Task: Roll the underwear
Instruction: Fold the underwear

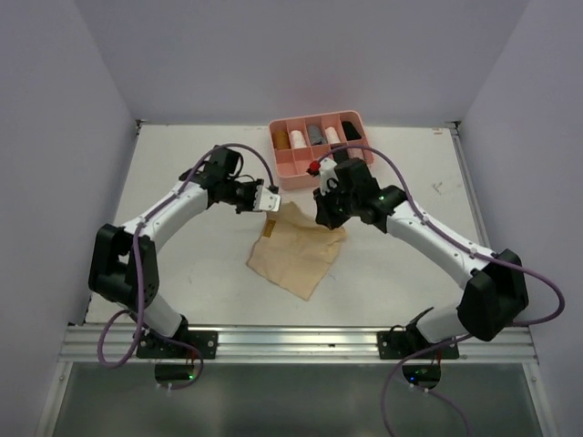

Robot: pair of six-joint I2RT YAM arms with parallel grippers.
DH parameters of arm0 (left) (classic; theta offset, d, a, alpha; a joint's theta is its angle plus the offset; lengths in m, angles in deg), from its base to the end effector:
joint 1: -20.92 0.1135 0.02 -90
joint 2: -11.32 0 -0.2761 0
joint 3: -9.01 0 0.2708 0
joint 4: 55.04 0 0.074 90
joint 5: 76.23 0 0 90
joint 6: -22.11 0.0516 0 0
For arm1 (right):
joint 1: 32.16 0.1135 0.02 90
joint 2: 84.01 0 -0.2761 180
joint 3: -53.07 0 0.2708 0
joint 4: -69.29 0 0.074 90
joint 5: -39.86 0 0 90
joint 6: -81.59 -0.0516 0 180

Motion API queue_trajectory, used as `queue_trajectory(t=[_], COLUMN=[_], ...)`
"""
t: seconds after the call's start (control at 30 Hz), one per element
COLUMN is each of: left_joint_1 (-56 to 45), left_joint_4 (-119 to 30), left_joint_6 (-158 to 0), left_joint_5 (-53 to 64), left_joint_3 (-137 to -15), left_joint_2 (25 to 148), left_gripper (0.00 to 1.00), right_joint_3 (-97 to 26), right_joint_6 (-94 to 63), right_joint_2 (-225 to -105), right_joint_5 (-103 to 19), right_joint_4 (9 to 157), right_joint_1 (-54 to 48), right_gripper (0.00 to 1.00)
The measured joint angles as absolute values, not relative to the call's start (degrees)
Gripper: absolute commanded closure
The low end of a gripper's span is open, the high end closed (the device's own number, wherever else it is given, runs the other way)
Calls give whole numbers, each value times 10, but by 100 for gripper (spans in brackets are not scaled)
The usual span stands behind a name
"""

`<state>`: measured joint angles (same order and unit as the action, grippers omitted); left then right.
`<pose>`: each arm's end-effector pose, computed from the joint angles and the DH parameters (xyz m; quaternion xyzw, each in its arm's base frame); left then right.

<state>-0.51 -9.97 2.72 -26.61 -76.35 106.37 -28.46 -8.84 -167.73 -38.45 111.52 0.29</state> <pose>0.3384 -0.1687 0.2504 0.7162 0.5460 -0.1809 0.3952 0.2892 0.1963 0.2904 -0.2909 0.8707 0.1991 0.3430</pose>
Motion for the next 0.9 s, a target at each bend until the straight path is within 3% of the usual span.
queue_trajectory(t=[0.27,0.33,0.4,0.47,0.67,0.77,0.9], left_joint_1=[-3,-3,-3,-3,-2,-2,-7], left_joint_4=[-24,4,35,69,120,102,14], left_joint_6=[140,179,221,248,242,172,14], left_joint_5=[-283,-286,-286,-285,-287,-300,-306], left_joint_3=[-575,-542,-507,-478,-473,-494,-513], left_joint_2=[957,946,930,908,818,802,821], left_gripper=[100,70,57,53,51,57,66], right_joint_3=[-165,-141,-123,-116,-89,-84,-87], right_joint_6=[-147,-156,-164,-171,-215,-256,-306], right_joint_2=[-1639,-1639,-1639,-1638,-1554,-1511,-1561], right_joint_5=[-386,-386,-384,-380,-403,-438,-472], right_joint_4=[1108,1108,1111,1121,1125,1119,1108], right_joint_1=[129,149,171,186,192,192,192], right_gripper=[100,100,87,77,75,82,90])
